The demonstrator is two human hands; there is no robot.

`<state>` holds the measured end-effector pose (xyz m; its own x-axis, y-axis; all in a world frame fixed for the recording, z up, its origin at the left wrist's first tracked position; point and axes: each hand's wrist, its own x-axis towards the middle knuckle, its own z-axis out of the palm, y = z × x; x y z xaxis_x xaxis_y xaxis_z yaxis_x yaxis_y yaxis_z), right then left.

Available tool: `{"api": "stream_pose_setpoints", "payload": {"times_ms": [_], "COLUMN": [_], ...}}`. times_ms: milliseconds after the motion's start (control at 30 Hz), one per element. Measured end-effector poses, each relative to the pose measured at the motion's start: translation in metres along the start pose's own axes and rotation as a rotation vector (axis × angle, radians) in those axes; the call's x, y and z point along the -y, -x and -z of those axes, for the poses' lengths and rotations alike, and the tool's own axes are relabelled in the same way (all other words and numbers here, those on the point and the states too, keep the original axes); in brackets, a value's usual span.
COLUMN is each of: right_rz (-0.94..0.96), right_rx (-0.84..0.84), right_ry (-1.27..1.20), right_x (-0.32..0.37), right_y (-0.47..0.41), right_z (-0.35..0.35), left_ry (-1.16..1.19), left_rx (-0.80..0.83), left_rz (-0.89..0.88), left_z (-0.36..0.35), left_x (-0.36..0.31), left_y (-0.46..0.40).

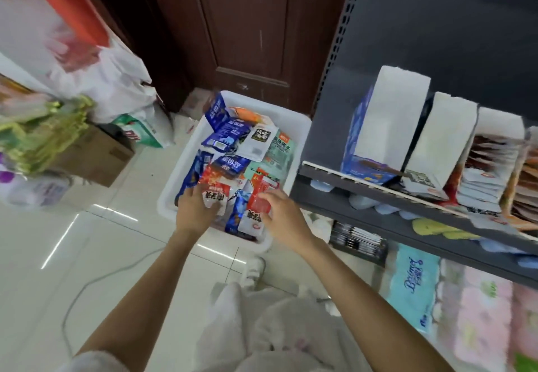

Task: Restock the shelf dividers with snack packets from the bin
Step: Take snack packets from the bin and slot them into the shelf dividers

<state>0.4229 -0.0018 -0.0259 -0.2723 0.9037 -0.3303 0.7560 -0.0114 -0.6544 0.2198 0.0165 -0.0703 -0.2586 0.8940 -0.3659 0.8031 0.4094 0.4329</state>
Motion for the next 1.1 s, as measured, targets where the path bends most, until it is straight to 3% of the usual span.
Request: {"api": "stream_pose_setpoints", "payload": {"times_ms": [100, 233, 400, 600, 700, 867, 967, 1100], "right_rz": [-0.167, -0.510, -0.809, -0.838, -0.828, -0.820, -0.803, -0.701], "right_rx": [0.042, -0.057, 0.030, -0.028, -0.089, -0.152, -0.162, -0.250], "right_ry": [-0.087, -0.256, -0.355, -0.073, -0.067, -0.112, -0.109, -0.241], "right_x": [0.020, 0.000, 0.029, 0.034, 0.030, 0.034, 0.035, 0.036], "right_y": [-0.038, -0.088, -0.089, -0.092, -0.092, -0.092, -0.087, -0.071], "right_z": [-0.026, -0.077, -0.092, -0.114, -0.107, -0.096, -0.089, -0.073], "left_ry": [-0.001, -0.034, -0.261, -0.343, -0.176, -0.137, 0.087, 0.334], "left_rx": [0.032, 0.107, 0.189, 0.222, 0.290, 0.233, 0.255, 0.423], "left_rz": [-0.045, -0.138, -0.237, -0.302, -0.223, -0.142, -0.066, 0.035], "left_z": [0.000, -0.003, -0.020, -0.029, -0.026, -0.026, -0.022, -0.006], "left_x": [0.015, 0.026, 0.025, 0.031, 0.026, 0.016, 0.009, 0.008], "left_y": [-0.030, -0.056, -0.070, -0.068, -0.068, -0.070, -0.070, -0.069]}}
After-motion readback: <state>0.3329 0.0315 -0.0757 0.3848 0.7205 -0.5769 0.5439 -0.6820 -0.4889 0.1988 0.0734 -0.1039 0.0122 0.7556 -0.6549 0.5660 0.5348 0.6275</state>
